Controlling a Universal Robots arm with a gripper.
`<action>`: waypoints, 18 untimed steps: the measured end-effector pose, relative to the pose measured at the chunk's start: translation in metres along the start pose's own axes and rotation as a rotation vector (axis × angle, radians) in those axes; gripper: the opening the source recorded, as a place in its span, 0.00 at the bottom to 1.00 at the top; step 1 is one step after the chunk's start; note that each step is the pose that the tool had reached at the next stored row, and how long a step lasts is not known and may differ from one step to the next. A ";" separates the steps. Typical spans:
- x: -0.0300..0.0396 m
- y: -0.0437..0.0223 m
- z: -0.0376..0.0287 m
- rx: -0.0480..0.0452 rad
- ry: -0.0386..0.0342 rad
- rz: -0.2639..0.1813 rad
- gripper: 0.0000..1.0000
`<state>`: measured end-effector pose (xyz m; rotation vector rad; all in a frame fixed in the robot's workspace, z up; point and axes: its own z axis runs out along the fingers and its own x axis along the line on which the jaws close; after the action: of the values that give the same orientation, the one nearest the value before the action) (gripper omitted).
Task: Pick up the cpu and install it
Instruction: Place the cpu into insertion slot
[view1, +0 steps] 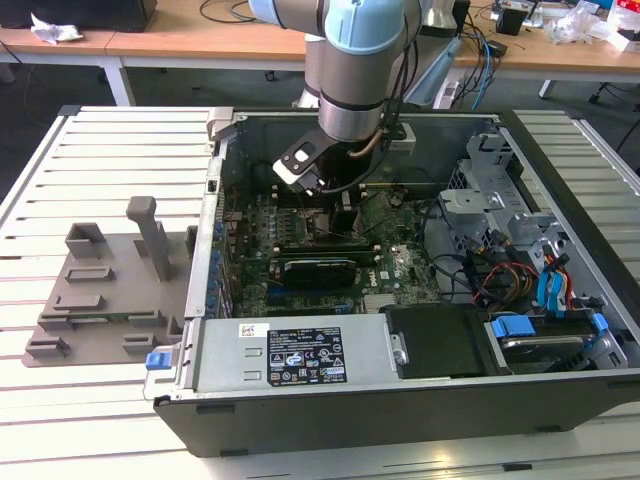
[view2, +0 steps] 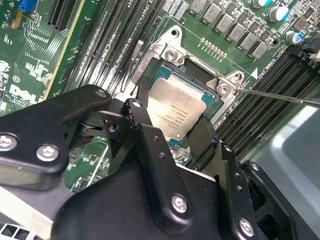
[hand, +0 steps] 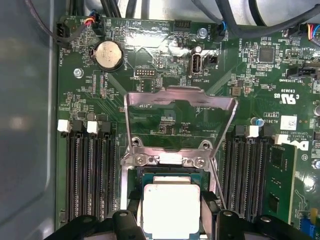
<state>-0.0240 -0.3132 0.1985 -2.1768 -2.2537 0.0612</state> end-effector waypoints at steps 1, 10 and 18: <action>0.0000 0.0006 0.0004 0.0003 0.0001 0.006 0.55; 0.0007 0.0015 0.0043 0.0006 -0.0002 0.011 0.55; 0.0009 0.0016 0.0026 0.0000 0.0002 0.011 0.62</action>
<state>-0.0226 -0.3124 0.1958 -2.1893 -2.2417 0.0610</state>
